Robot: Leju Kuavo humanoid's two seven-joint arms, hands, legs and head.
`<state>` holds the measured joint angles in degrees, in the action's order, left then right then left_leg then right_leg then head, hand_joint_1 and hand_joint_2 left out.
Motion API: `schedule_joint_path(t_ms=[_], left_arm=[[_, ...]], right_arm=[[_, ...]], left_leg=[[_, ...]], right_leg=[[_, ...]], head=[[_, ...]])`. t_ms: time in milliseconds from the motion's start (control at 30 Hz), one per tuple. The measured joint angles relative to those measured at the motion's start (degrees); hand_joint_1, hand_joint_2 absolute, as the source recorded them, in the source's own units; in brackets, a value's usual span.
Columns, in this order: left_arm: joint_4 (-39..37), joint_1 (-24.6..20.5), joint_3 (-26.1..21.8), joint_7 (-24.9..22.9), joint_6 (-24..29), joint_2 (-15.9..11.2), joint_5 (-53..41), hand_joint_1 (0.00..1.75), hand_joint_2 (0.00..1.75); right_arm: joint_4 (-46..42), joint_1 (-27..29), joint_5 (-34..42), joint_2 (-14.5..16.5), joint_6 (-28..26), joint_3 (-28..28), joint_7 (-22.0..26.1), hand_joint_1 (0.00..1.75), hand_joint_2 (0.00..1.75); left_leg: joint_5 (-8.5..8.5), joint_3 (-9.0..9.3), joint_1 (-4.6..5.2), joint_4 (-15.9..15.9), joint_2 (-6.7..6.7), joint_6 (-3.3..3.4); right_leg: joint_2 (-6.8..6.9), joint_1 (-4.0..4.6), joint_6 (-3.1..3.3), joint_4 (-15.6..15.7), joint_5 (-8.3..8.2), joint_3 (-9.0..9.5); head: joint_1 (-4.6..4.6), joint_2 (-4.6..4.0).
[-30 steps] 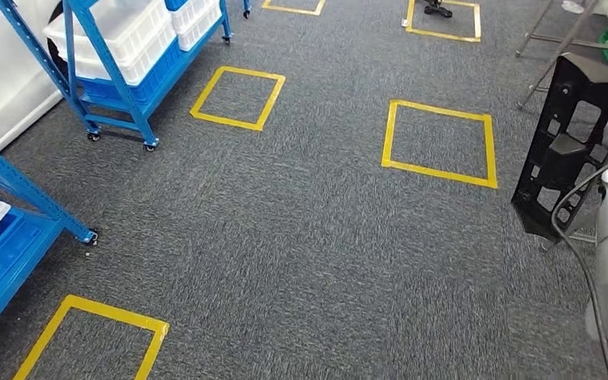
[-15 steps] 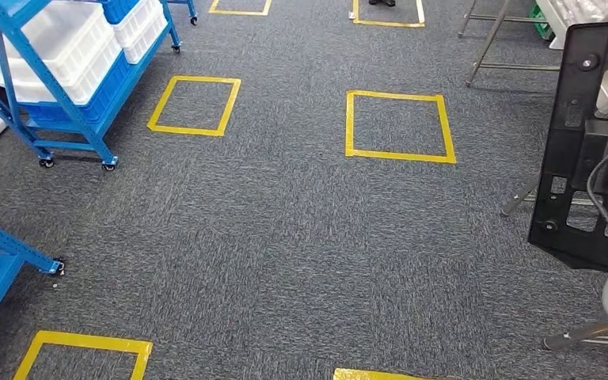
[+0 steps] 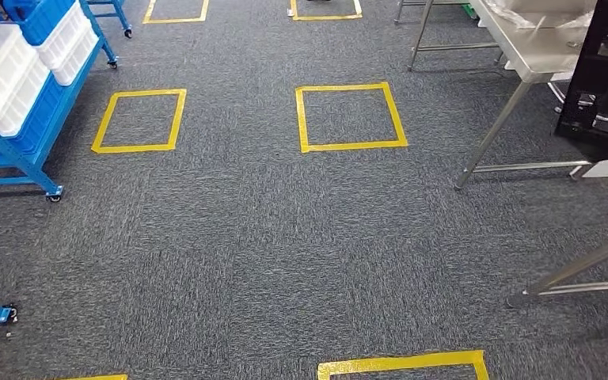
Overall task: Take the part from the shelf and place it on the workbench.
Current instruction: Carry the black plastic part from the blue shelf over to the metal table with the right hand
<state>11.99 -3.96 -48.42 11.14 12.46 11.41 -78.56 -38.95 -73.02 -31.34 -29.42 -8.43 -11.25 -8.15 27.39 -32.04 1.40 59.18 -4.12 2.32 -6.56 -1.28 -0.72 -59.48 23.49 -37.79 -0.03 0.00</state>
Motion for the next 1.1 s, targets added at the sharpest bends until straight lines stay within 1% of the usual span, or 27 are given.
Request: schedule_joint_path(t_ms=[33, 67, 100, 167, 233, 267, 300, 333, 400, 433, 467, 500, 533, 567, 600, 667, 700, 733, 767, 800, 833, 867, 933, 967, 1000, 1067, 1100], left_arm=[[0.0, 0.0, 0.0, 0.0, 0.0, 0.0, 0.0, 0.00, 1.75], [0.0, -0.1, 0.0, 0.1, 0.0, 0.0, 0.0, 0.00, 1.75], [0.0, -0.1, 0.0, 0.2, 0.0, 0.0, 0.0, 0.00, 1.75], [0.0, 0.0, 0.0, 0.4, -0.1, 0.1, -0.1, 0.00, 1.75], [0.0, 0.2, 0.0, 0.5, -0.1, 0.1, -0.1, 0.00, 1.75], [0.0, 0.2, 0.0, 0.5, -0.1, 0.1, -0.1, 0.00, 1.75], [0.0, 0.3, 0.0, 0.5, -0.1, 0.1, -0.2, 0.00, 1.75], [0.0, 0.3, 0.0, 0.5, -0.1, 0.1, -0.2, 0.00, 1.75], [0.0, 0.3, 0.0, 0.5, -0.1, 0.0, -0.2, 0.00, 1.75], [0.0, 0.3, 0.0, 0.5, -0.2, 0.0, -0.2, 0.00, 1.75], [0.0, 0.3, 0.0, 0.4, -0.2, 0.0, -0.2, 0.00, 1.75], [0.0, 0.3, 0.0, 0.4, -0.2, -0.1, -0.2, 0.00, 1.75], [0.0, 0.3, 0.0, 0.4, -0.3, 0.0, -0.2, 0.00, 1.75], [0.0, 0.3, 0.0, 0.4, -0.4, -0.1, -0.1, 0.00, 1.75], [0.0, 0.2, 0.0, 0.4, -0.6, -0.1, -0.1, 0.00, 1.75], [0.0, 0.2, 0.0, 0.5, -0.9, 0.0, 0.0, 0.00, 1.75], [0.0, 0.2, 0.0, 0.6, -1.0, 0.0, 0.0, 0.00, 1.75], [0.0, 0.0, 0.0, 0.7, -1.1, 0.0, 0.1, 0.00, 1.75], [0.0, -0.2, -0.1, 0.8, -1.1, 0.0, 0.1, 0.00, 1.75], [0.0, -0.4, -0.1, 0.9, -1.2, 0.0, 0.2, 0.00, 1.75], [0.0, -0.4, -0.1, 0.9, -1.3, 0.0, 0.1, 0.00, 1.75], [0.0, -0.4, -0.1, 0.8, -1.5, 0.0, 0.1, 0.00, 1.75], [0.0, -0.1, -0.1, 0.8, -2.0, 0.0, 0.0, 0.00, 1.75], [0.0, 0.1, -0.1, 0.7, -2.2, 0.0, 0.0, 0.00, 1.75], [0.0, 0.1, -0.1, 0.7, -2.5, 0.0, 0.0, 0.00, 1.75], [0.0, 0.1, -0.1, 0.9, -3.0, 0.1, 0.0, 0.00, 1.75], [0.0, 0.0, -0.1, 1.0, -3.3, 0.2, 0.0, 0.00, 1.75]], right_arm=[[0.0, 0.0, 0.0, -0.1, 0.0, 0.0, 0.0, 1.75, 1.75], [-0.1, 0.0, -0.1, -0.3, 0.1, 0.1, 0.0, 1.75, 1.75], [-0.2, -0.1, -0.1, -0.5, 0.2, 0.1, 0.0, 1.75, 1.75], [-0.6, -0.6, -0.4, -0.7, 0.7, 0.5, -0.1, 1.75, 1.75], [-0.9, -1.2, -0.9, -0.7, 1.5, 1.1, -0.7, 1.75, 1.75], [-1.0, -1.4, -1.2, -0.7, 1.9, 1.5, -1.2, 1.75, 1.75], [-1.2, -1.8, -1.5, -0.7, 2.2, 1.9, -1.8, 1.75, 1.75], [-1.5, -2.3, -1.8, -0.7, 2.6, 2.3, -2.3, 1.75, 1.75], [-2.1, -3.7, -2.3, -0.7, 3.0, 2.9, -3.0, 1.75, 1.75], [-2.3, -4.3, -2.4, -0.7, 3.2, 3.2, -3.2, 1.75, 1.75], [-2.5, -4.7, -2.5, -0.7, 3.3, 3.4, -3.3, 1.75, 1.75], [-2.6, -4.9, -2.5, -0.7, 3.3, 3.5, -3.4, 1.75, 1.75], [-2.7, -5.1, -2.4, -0.7, 3.3, 3.6, -3.5, 1.75, 1.75], [-2.8, -5.1, -2.4, -0.7, 3.3, 3.7, -3.5, 1.75, 1.75], [-3.0, -5.3, -2.4, -0.7, 3.3, 3.7, -3.5, 1.75, 1.75], [-3.3, -5.6, -2.4, -0.5, 3.3, 3.9, -3.4, 1.75, 1.75], [-3.3, -5.7, -2.4, -0.4, 3.3, 4.0, -3.3, 1.75, 1.75], [-3.3, -5.7, -2.4, -0.3, 3.3, 4.1, -3.3, 1.75, 1.75], [-3.3, -5.6, -2.3, -0.3, 3.3, 4.2, -3.2, 1.75, 1.75], [-3.3, -5.5, -2.3, -0.3, 3.3, 4.2, -3.2, 1.75, 1.75], [-3.3, -5.5, -2.3, -0.3, 3.3, 4.2, -3.2, 1.75, 1.75], [-3.3, -5.5, -2.2, -0.3, 3.3, 4.2, -3.2, 1.75, 1.75], [-3.2, -5.3, -2.1, -0.4, 3.4, 4.2, -3.2, 1.75, 1.75], [-3.1, -5.2, -2.1, -0.4, 3.4, 4.2, -3.2, 1.75, 1.75], [-3.0, -5.1, -2.1, -0.5, 3.5, 4.2, -3.2, 1.75, 1.75], [-3.0, -4.8, -2.0, -1.2, 3.6, 4.2, -3.2, 1.75, 1.75], [-3.1, -4.9, -2.0, -1.7, 3.6, 4.2, -3.1, 1.75, 1.75]], left_leg=[[-0.06, 0.28, 0.06, -0.7, 0.60, 0.11], [-0.34, 0.59, 0.08, -1.5, 1.27, 0.28], [-0.75, 0.88, 0.07, -2.4, 1.90, 0.46], [-1.44, 1.25, 0.01, -3.7, 3.22, 0.74], [-1.42, 1.22, 0.00, -3.8, 4.56, 0.79], [-1.32, 1.21, -0.05, -3.7, 5.26, 0.71], [-1.16, 1.20, -0.13, -3.6, 5.96, 0.58], [-0.92, 1.20, -0.24, -3.3, 6.64, 0.36], [-0.12, 1.15, -0.23, -2.5, 7.84, -0.35], [0.34, 1.13, -0.13, -2.0, 8.32, -0.72], [0.73, 1.16, 0.01, -1.6, 8.77, -1.05], [0.99, 1.24, 0.12, -1.5, 9.27, -1.29], [1.22, 1.35, 0.11, -1.4, 9.81, -1.50], [1.58, 1.37, 0.03, -1.1, 9.87, -1.76], [2.32, 1.06, -0.14, -0.2, 9.20, -2.01], [5.26, -1.14, -0.51, 5.0, 6.63, -2.38], [7.10, -3.03, -0.60, 9.1, 5.51, -2.39], [8.53, -5.03, -0.57, 13.1, 4.96, -2.31], [9.10, -6.58, -0.49, 16.0, 4.69, -2.13], [8.49, -7.21, -0.38, 16.7, 4.51, -1.84], [6.73, -6.77, -0.24, 15.0, 4.28, -1.46], [4.20, -5.46, -0.07, 11.5, 3.72, -0.99], [0.13, -2.50, 0.12, 3.9, 1.21, -0.08], [-0.75, -1.58, 0.15, 1.7, 0.32, 0.21], [-0.87, -1.15, 0.16, 0.7, -0.14, 0.40], [-1.01, -0.49, 0.12, -0.8, 0.96, 0.60], [-1.36, -0.09, 0.08, -2.0, 1.57, 0.71]], right_leg=[[-0.67, -0.22, -0.45, 0.2, -0.29, -0.20], [-0.30, -0.29, -0.72, 0.2, -0.35, -0.41], [0.84, -0.20, -0.88, -0.4, 0.18, -0.84], [4.17, 0.01, -0.98, -5.1, 3.09, -3.04], [5.64, -0.11, -1.30, -12.0, 6.28, -6.15], [5.93, -0.30, -1.53, -13.9, 6.70, -6.92], [6.21, -0.50, -1.80, -13.8, 6.14, -6.71], [6.64, -0.72, -2.13, -11.5, 4.67, -5.32], [8.95, -0.81, -2.71, -4.1, 1.87, -1.16], [9.86, -0.69, -2.55, -1.4, 1.22, 0.30], [10.44, -0.45, -2.20, -0.2, 1.21, 0.92], [10.27, -0.20, -1.63, -0.2, 1.40, 0.88], [9.48, -0.22, -1.06, -0.2, 1.41, 0.79], [8.89, -0.22, -0.69, -0.3, 1.42, 0.74], [8.29, -0.27, -0.32, -0.2, 1.40, 0.74], [7.20, -0.23, 0.30, -0.2, 1.38, 0.86], [6.61, -0.09, 0.50, -0.2, 1.38, 0.90], [5.98, 0.08, 0.61, -0.2, 1.39, 0.94], [5.27, 0.24, 0.66, -0.2, 1.40, 0.98], [4.55, 0.37, 0.69, -0.2, 1.41, 1.04], [3.79, 0.44, 0.71, -0.2, 1.42, 1.12], [3.05, 0.45, 0.71, -0.2, 1.42, 1.20], [1.67, 0.32, 0.58, -0.2, 1.34, 1.21], [1.01, 0.14, 0.37, -0.2, 1.21, 1.08], [0.38, -0.10, 0.07, -0.1, 1.03, 0.88], [-0.59, -0.49, -0.66, 0.3, 0.62, 0.52], [-0.01, -0.44, -0.89, 0.2, 0.81, 0.27]], head=[[-0.02, 0.00], [0.01, 0.00], [0.08, 0.00], [0.24, 0.00], [0.33, 0.00], [0.34, 0.00], [0.35, 0.00], [0.36, 0.00], [0.41, 0.00], [0.40, 0.00], [0.33, 0.00], [0.28, 0.00], [0.16, 0.00], [0.12, 0.00], [0.13, 0.00], [0.11, 0.00], [0.09, 0.00], [0.10, 0.00], [0.10, 0.00], [0.11, 0.00], [0.12, 0.00], [0.12, 0.00], [0.15, 0.00], [0.14, 0.00], [0.14, 0.00], [0.09, 0.00], [0.17, 0.00]])
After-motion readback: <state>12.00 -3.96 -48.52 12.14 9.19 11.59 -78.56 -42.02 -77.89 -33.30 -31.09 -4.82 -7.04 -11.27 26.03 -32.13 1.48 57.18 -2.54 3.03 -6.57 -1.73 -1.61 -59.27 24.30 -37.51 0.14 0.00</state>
